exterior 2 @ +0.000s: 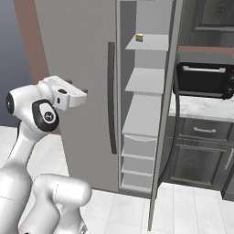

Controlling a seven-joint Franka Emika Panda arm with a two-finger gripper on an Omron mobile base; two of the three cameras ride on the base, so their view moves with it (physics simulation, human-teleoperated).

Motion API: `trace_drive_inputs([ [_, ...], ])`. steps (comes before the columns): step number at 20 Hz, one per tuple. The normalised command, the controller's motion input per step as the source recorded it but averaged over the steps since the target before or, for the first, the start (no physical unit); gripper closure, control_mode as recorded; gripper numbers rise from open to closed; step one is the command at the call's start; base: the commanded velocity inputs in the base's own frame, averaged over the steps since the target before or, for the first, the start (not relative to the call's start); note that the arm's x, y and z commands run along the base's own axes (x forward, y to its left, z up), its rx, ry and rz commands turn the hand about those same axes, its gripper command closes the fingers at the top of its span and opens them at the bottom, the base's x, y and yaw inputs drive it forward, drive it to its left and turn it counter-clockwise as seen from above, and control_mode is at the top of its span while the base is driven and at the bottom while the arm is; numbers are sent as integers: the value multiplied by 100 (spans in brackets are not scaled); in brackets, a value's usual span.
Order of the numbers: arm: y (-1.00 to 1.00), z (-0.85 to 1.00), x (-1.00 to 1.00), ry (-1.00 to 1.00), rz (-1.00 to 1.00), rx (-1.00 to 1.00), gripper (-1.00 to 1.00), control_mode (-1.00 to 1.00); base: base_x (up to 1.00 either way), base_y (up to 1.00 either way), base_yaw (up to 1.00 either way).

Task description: Pick up the frozen steak from the freezer, place it on any shelf in the fridge, and close the fridge and freezer doors when done.

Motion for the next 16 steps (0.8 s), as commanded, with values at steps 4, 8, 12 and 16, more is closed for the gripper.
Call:
trace_drive_inputs([
  [4, -44, 10, -100, 4, 5, 11, -100, -100, 0, 0, 0],
  [8, -65, 13, -100, 14, 8, 16, -100, -100, 0, 0, 0],
  [12, -81, 9, -100, 16, 11, 20, -100, -100, 0, 0, 0],
  [16, -97, 3, -100, 24, 9, 21, -100, -100, 0, 0, 0],
])
